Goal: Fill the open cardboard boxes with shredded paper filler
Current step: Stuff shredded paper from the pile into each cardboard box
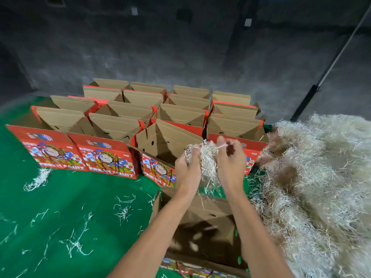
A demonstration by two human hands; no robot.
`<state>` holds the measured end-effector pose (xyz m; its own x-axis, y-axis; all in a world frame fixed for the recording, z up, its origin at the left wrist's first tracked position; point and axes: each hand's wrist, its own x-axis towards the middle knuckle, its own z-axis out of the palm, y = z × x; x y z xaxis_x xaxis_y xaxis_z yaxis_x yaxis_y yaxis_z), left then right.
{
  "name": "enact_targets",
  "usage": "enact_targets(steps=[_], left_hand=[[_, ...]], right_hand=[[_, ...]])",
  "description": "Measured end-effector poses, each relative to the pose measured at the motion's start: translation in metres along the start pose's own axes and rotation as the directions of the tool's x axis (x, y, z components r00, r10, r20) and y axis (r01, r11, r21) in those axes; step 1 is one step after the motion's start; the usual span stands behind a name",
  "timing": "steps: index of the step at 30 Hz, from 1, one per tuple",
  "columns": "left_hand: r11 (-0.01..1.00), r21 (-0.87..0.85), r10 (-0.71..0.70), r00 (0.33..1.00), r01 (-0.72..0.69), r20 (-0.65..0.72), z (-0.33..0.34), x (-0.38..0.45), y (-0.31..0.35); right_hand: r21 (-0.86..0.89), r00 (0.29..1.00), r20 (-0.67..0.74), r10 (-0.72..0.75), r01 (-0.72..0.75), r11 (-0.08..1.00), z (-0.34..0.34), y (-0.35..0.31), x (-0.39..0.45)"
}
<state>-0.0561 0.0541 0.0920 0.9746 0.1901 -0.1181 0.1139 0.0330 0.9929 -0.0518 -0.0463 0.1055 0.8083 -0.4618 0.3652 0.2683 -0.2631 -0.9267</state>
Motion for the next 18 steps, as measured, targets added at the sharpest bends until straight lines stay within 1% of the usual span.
enact_targets(steps=[2, 3, 4, 5, 7, 8, 9, 12, 14, 16, 18], left_hand=[[0.991, -0.133, -0.021, 0.998, 0.014, -0.055, 0.004, 0.002, 0.001], [0.985, -0.173, -0.031, 0.998, 0.021, -0.055, 0.007, 0.001, 0.0], [0.984, -0.177, -0.032, 0.999, 0.025, -0.036, 0.01, -0.001, -0.003], [0.989, -0.147, -0.019, 1.0, 0.016, -0.016, 0.013, -0.003, -0.006], [0.999, -0.041, 0.03, 0.999, -0.03, 0.016, 0.012, -0.004, -0.011], [0.999, -0.012, 0.037, 0.999, -0.037, 0.038, 0.01, -0.002, -0.013], [1.0, -0.007, 0.019, 0.998, -0.019, 0.062, 0.007, 0.0, -0.013], [0.991, -0.061, -0.115, 0.989, 0.121, 0.091, 0.002, 0.007, -0.012], [0.982, -0.081, -0.158, 0.978, 0.17, 0.134, 0.003, 0.009, -0.012], [0.956, -0.142, -0.23, 0.957, 0.256, 0.176, 0.001, 0.013, -0.007], [0.948, -0.161, -0.256, 0.959, 0.273, 0.12, -0.005, 0.021, -0.005]], right_hand=[[0.083, 0.988, 0.003, 0.153, -0.153, 0.985, 0.006, 0.01, -0.021], [0.101, 0.977, 0.006, 0.215, -0.214, 0.971, 0.011, 0.013, -0.029], [0.123, 0.968, -0.003, 0.251, -0.248, 0.961, 0.016, 0.013, -0.034], [0.144, 0.964, -0.02, 0.266, -0.261, 0.955, 0.019, 0.012, -0.037], [0.15, 0.967, -0.046, 0.252, -0.242, 0.959, 0.016, 0.011, -0.035], [0.122, 0.969, -0.051, 0.244, -0.236, 0.964, 0.012, 0.014, -0.032], [0.071, 0.971, -0.046, 0.236, -0.232, 0.97, 0.007, 0.016, -0.029], [-0.106, 0.98, 0.027, 0.199, -0.195, 0.975, 0.003, 0.019, -0.026], [-0.107, 0.986, 0.042, 0.158, -0.153, 0.982, 0.005, 0.02, -0.027], [-0.07, 0.98, 0.06, 0.192, -0.188, 0.98, 0.002, 0.02, -0.027], [-0.024, 0.967, 0.07, 0.246, -0.245, 0.969, -0.005, 0.019, -0.024]])
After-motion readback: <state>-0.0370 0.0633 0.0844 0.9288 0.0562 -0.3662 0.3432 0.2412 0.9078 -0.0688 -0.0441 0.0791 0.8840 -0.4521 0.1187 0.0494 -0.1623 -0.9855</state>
